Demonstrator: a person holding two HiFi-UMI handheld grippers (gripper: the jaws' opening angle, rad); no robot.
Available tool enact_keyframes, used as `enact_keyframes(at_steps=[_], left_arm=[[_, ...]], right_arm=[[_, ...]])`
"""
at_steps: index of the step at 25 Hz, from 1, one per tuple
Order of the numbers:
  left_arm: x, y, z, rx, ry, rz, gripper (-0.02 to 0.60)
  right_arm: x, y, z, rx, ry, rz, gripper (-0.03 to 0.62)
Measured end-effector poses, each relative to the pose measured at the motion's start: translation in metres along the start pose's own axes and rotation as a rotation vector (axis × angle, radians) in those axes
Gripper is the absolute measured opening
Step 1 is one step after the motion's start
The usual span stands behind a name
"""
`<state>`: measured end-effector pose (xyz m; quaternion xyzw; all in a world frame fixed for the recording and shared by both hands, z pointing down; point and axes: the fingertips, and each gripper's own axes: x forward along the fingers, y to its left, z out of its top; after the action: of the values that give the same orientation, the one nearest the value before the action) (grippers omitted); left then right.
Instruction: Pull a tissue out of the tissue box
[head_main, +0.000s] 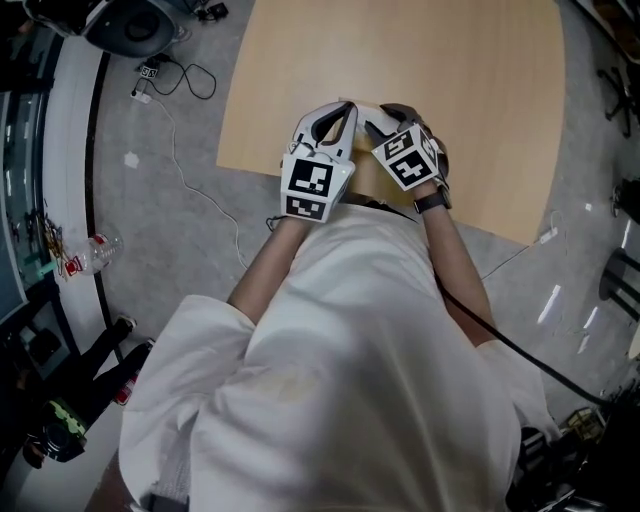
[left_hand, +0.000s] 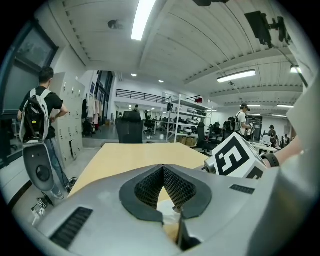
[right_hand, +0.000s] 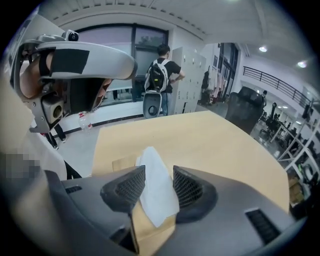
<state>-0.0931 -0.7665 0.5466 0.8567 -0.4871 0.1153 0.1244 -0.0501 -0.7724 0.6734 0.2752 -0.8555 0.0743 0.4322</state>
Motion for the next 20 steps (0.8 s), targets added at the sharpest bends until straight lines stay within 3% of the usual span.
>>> enact_keyframes(at_steps=[2,7,14,20], left_arm=[[-0.002,0.0,-0.001,-0.003,0.004,0.008,0.0],[-0.006,0.004,-0.002,-0.007,0.002,0.026,0.0],[-0.004,0.008,0.008,-0.005,-0.015,0.028,0.0],[0.0,0.013,0.05,-0.033,-0.094,0.015,0.0]], right_arm=[[0.001,0.001,-0.006,-0.005,0.029,0.009,0.168],[-0.003,0.001,-0.004,-0.027,0.021,-0.006,0.017],[-0.027,-0.015,0.025,-0.003,-0.08,-0.056,0.006],[-0.089,-0.055,0.082,0.141,-0.32,-0.169,0.006]])
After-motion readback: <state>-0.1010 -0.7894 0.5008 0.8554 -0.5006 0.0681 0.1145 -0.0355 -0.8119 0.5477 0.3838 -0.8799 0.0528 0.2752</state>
